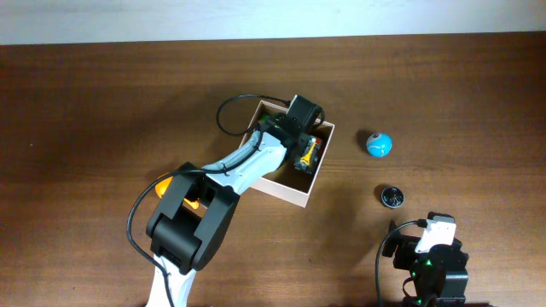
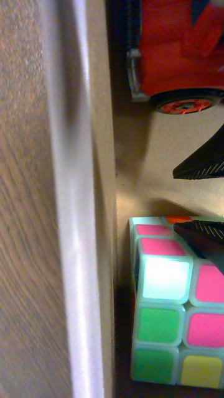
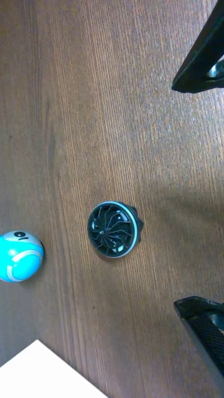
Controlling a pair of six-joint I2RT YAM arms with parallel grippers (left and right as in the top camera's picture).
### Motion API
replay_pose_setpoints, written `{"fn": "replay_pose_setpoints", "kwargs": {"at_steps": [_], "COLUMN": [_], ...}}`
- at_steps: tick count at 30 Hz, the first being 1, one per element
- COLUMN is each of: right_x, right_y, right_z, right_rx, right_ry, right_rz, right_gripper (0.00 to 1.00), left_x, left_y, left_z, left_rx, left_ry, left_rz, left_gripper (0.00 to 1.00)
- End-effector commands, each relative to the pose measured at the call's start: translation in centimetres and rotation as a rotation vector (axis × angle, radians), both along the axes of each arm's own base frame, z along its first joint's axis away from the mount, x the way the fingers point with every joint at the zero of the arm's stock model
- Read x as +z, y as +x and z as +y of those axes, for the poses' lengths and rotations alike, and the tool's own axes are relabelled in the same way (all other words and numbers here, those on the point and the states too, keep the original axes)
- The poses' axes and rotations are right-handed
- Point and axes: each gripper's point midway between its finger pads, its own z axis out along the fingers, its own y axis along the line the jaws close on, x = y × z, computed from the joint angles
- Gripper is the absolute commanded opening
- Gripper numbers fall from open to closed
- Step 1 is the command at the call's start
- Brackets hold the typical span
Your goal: Pack container
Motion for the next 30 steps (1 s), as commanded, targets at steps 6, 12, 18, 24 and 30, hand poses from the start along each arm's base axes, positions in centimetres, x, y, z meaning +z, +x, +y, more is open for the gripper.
{"fn": "replay_pose_setpoints", "kwargs": {"at_steps": [6, 12, 18, 24, 30], "right_x": [-0.2, -0.2, -0.2, -0.2, -0.2], "right_y": [0.0, 0.0, 0.0, 0.0, 0.0], "right_z": [-0.1, -0.1, -0.1, -0.1, -0.1], "right_rx": [-0.007, -0.007, -0.007, -0.007, -0.007], "right_ry": [0.003, 0.003, 0.003, 0.003, 0.003], "right_rz": [-0.001, -0.001, -0.001, -0.001, -0.001], "right_gripper": [0.99, 0.99, 0.99, 0.99, 0.99], "left_x": [1.1, 5.9, 12.3, 14.0, 11.6], "left_y": [0.3, -0.4, -2.0, -4.6, -6.2], "left_z": [0.9, 0.1, 0.6, 3.7, 8.4], "left_rx": [0.050, 0.022, 0.006, 0.028, 0.130], "left_ry": [0.005, -0.075, -0.133, -0.075, -0.007], "left_rz": [-0.026, -0.059, -0.112, -0.052, 0.102], "left_gripper": [0.31, 0.42, 0.51, 0.52, 0.54]}}
